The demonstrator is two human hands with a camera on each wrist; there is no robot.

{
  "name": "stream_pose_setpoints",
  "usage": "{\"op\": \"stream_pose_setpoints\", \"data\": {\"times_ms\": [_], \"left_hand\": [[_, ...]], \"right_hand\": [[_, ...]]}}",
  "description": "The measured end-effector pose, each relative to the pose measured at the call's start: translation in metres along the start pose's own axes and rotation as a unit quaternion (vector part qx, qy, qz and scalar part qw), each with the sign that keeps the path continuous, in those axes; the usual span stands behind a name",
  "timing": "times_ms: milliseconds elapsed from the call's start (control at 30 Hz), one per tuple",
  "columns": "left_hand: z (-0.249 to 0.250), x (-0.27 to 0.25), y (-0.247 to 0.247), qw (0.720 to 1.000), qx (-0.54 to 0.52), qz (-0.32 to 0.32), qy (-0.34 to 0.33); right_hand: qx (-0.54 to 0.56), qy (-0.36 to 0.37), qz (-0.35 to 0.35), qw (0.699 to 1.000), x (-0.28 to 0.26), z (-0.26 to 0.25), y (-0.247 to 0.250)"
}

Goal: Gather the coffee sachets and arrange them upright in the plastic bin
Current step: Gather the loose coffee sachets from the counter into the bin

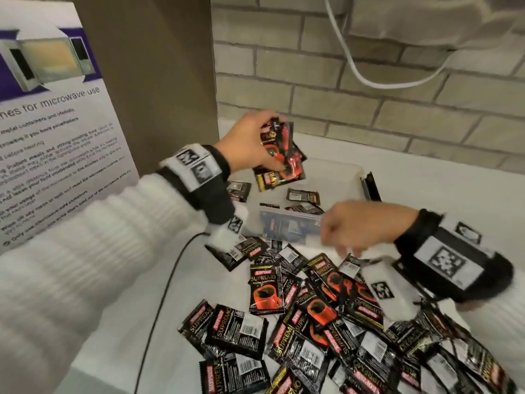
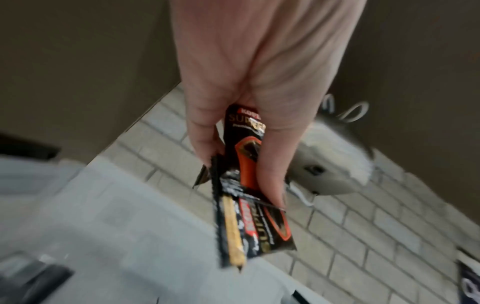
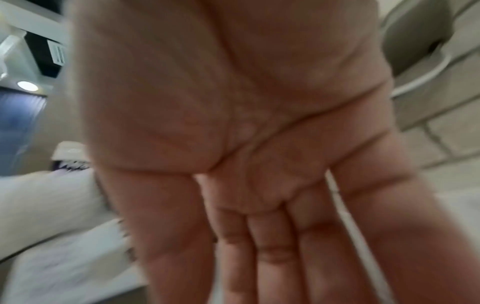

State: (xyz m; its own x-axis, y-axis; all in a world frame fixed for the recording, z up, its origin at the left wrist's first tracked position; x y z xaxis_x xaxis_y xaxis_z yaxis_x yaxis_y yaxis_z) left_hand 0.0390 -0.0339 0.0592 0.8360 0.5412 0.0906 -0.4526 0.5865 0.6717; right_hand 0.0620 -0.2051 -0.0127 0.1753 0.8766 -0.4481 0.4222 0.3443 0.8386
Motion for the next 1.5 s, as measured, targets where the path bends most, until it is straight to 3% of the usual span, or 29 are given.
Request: {"op": "stream_pose_setpoints", "data": {"times_ms": [67, 133, 233, 400, 467, 600, 700, 800, 867, 933, 1067, 1233, 1500], "left_hand": [[-0.002, 0.014, -0.026, 0.998, 0.012, -0.064, 0.025], [-0.013, 0.018, -0.051, 0.989, 0.09, -0.114, 0.037], [-0.032, 0.014, -0.061, 0.98, 0.165, -0.107, 0.029], [-0.056, 0.0, -0.055, 0.977, 0.19, -0.089, 0.044], [-0.061, -0.005, -0.053, 0.979, 0.183, -0.079, 0.047], [-0.058, -0.034, -0.029, 0.994, 0.106, 0.011, -0.031], [-0.076, -0.07, -0.04, 0.99, 0.117, -0.079, -0.021], [-0.118, -0.09, -0.067, 0.937, 0.283, -0.203, 0.019], [-0.157, -0.1, -0.081, 0.88, 0.36, -0.289, 0.115], [-0.172, -0.104, -0.087, 0.86, 0.369, -0.31, 0.167], [-0.159, -0.096, -0.096, 0.894, 0.333, -0.266, 0.138], [-0.148, -0.091, -0.1, 0.928, 0.224, -0.274, 0.117], [-0.157, -0.082, -0.088, 0.956, 0.16, -0.22, 0.112]], "right_hand": [[-0.057, 0.06, -0.065, 0.994, 0.008, -0.018, -0.029], [-0.066, 0.096, -0.046, 0.992, 0.026, -0.025, -0.046], [-0.033, 0.121, -0.006, 0.992, 0.059, -0.027, -0.065], [-0.036, 0.095, -0.061, 0.993, 0.093, -0.033, -0.096], [-0.021, 0.107, -0.047, 0.993, 0.097, -0.039, -0.091], [-0.017, 0.1, -0.034, 0.994, 0.096, -0.034, -0.087], [-0.016, 0.103, -0.053, 0.993, 0.092, -0.034, -0.096], [-0.001, 0.116, -0.021, 0.993, 0.092, -0.036, -0.089], [-0.003, 0.087, -0.048, 0.995, 0.092, -0.028, -0.094], [-0.015, 0.065, -0.083, 0.994, 0.09, -0.026, -0.1], [0.003, 0.056, -0.045, 0.997, 0.093, -0.031, -0.092], [0.096, 0.04, -0.01, 0.995, 0.091, -0.027, -0.079], [-0.007, 0.044, 0.041, 0.998, 0.067, -0.026, -0.042]]}}
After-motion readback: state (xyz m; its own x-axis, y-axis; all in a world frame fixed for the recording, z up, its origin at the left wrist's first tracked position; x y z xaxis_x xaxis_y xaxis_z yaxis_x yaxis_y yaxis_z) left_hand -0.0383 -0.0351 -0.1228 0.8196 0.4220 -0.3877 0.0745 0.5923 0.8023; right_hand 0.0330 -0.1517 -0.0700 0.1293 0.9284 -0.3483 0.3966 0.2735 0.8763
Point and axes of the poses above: each hand's wrist, its own x-axis towards the middle knuckle, its own y-axis out of the back of the hand, z = x × y, the point moved 8 cm from there along x, towards the middle knuckle, and after that the axes turned 14 degrees about y, right-handed, at the moved point
